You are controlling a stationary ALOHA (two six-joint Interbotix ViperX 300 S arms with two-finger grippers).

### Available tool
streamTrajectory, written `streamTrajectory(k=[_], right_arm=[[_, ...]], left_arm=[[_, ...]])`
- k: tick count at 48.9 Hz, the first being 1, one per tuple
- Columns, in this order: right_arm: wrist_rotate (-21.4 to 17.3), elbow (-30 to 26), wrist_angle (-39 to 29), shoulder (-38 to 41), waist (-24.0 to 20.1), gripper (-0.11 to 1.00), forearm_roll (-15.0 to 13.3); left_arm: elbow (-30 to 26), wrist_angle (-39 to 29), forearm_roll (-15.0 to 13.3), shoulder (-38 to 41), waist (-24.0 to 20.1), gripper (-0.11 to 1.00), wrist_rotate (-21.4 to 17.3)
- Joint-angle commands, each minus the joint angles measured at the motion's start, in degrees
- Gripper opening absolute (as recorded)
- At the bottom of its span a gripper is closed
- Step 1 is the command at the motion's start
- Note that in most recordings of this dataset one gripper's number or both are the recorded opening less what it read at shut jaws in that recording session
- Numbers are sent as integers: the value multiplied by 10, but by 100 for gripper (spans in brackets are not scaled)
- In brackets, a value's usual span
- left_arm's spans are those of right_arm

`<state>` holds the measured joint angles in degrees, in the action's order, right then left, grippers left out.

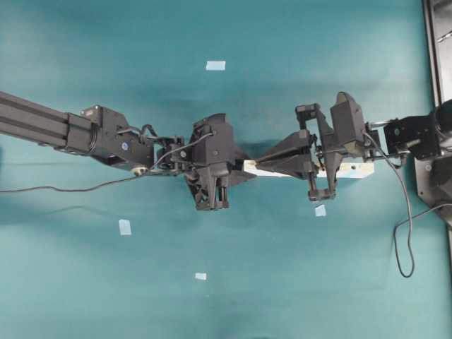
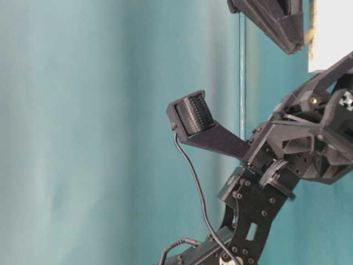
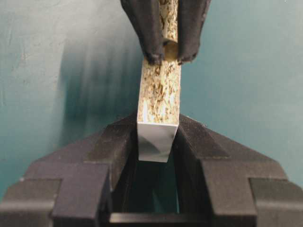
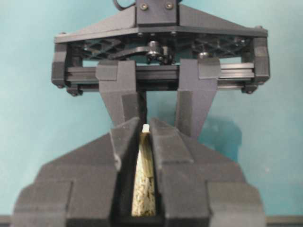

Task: Move the wooden board into place and insert the rod into its hole.
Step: 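Push the dowel into the strip's end hole toward the left gripper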

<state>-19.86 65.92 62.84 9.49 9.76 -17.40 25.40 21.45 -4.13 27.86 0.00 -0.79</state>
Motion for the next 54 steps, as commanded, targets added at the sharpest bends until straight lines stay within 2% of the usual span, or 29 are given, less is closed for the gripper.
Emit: streamTrajectory(k=[1,16,25,41,54], right_arm=[[1,8,-4,-6,-2,9,5],[1,27,-8,-25,-2,9,15],[1,31,-39,-33,-2,9,15],[-5,17,-141,-44,-8,9,15],[-13,-2,-232,-87,-20,9,14]], left_arm=[[2,-6,2,-5,11,23,6],[2,-14,2,-6,13,23,16],[2,-14,2,-7,13,24,16],[2,-15,2,-8,13,23,16],[2,-14,2,-7,13,23,16]])
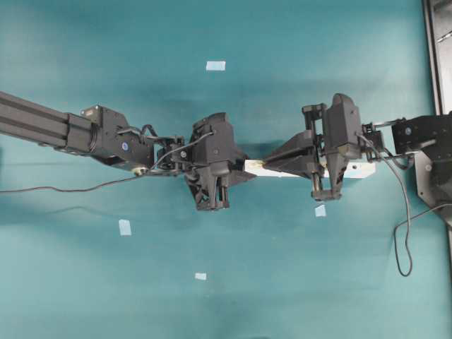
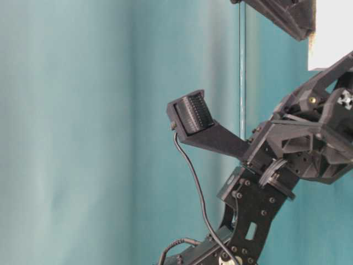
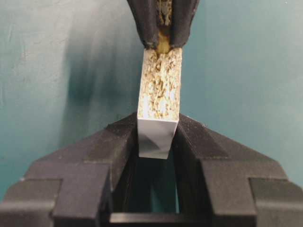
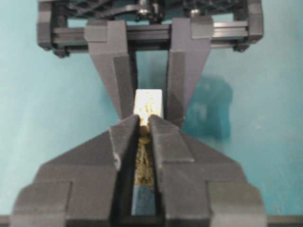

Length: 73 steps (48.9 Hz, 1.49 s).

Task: Move the wooden board into place and insert the rod into its hole.
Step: 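Push the dowel into the strip's end hole toward the left gripper, then open the right gripper and pull it back rightward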

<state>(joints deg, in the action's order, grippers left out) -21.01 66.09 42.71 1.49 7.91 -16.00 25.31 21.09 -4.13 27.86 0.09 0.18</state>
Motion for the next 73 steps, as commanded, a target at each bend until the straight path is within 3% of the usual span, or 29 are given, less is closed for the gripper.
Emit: streamTrajectory(k=[1,23,25,32,45,48,73], right_arm=[[-4,-4,-35,-9,-2,9,0],[-9,-18,-87,-15,-11,9,0],[-10,-19,-87,-15,-11,14,0],[-10,-27,-96,-17,-11,48,-1],[-9,-34,-117,-52,-11,65,-1],[-9,-34,-123,-67,-11,76,-1],[-9,-32,-222,-162,-11,76,-1]], left_arm=[[4,-11,2,-7,12,23,5],[4,-11,2,-8,12,23,5],[4,-11,2,-8,12,23,5],[4,-11,2,-8,12,23,5],[7,-11,2,-8,12,23,5],[8,-11,2,-8,12,23,5],[10,-11,2,-6,12,23,-2]])
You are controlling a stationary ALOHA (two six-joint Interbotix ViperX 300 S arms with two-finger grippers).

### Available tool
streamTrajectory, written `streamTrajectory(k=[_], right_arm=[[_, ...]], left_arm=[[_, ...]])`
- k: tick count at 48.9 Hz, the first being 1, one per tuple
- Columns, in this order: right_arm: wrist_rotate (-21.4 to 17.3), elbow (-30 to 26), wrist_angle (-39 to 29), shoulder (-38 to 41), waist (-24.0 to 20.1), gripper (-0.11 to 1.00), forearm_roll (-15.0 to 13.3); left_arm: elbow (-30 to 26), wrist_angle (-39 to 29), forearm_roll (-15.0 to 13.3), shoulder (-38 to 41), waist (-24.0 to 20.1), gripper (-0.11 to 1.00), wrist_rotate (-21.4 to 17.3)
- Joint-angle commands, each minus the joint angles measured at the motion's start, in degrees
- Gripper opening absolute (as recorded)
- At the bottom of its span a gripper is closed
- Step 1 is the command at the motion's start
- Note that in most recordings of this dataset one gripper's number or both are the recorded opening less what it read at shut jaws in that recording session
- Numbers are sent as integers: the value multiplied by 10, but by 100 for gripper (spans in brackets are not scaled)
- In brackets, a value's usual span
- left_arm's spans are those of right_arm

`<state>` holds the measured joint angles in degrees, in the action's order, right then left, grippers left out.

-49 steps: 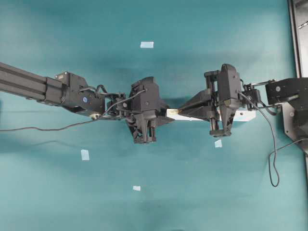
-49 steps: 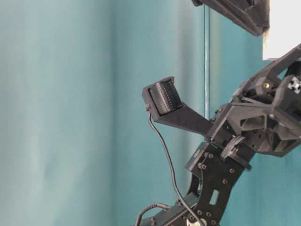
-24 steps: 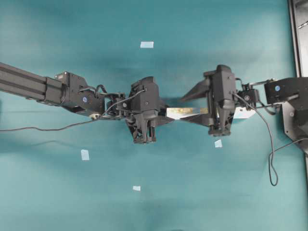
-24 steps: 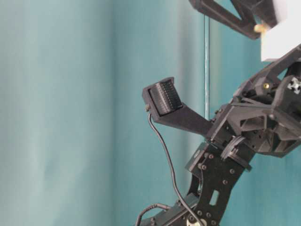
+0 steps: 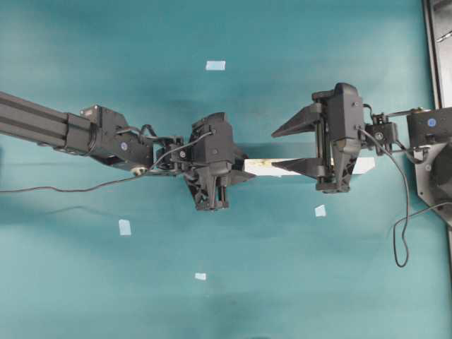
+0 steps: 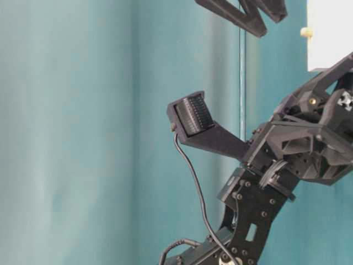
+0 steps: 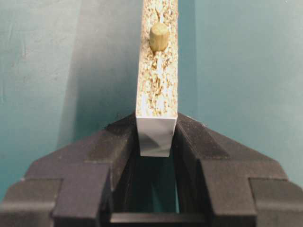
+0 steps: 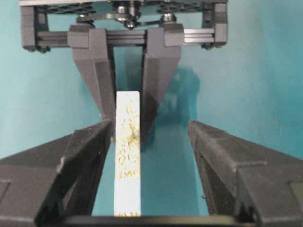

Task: Move the wooden board into place and insert the rod into its hole.
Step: 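Open the right gripper and pull it back rightward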

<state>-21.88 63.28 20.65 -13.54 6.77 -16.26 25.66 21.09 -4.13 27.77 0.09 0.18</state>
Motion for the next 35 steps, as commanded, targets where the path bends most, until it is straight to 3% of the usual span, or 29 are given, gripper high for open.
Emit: streamTrajectory(k=[1,3,8,15,35], right_arm=[[0,-4,-3,-11,1,76,1],[0,-3,-4,-11,1,76,2],[0,-3,-4,-11,1,76,2],[0,-2,-4,-12,1,76,1],[0,28,-18,-50,0,76,-1]], left_arm=[[6,-11,2,-5,12,23,-2],[6,-11,2,-6,12,26,-2],[6,-16,2,-11,12,56,-2],[6,-24,2,-17,12,82,-1],[32,-44,2,-49,12,80,-2]])
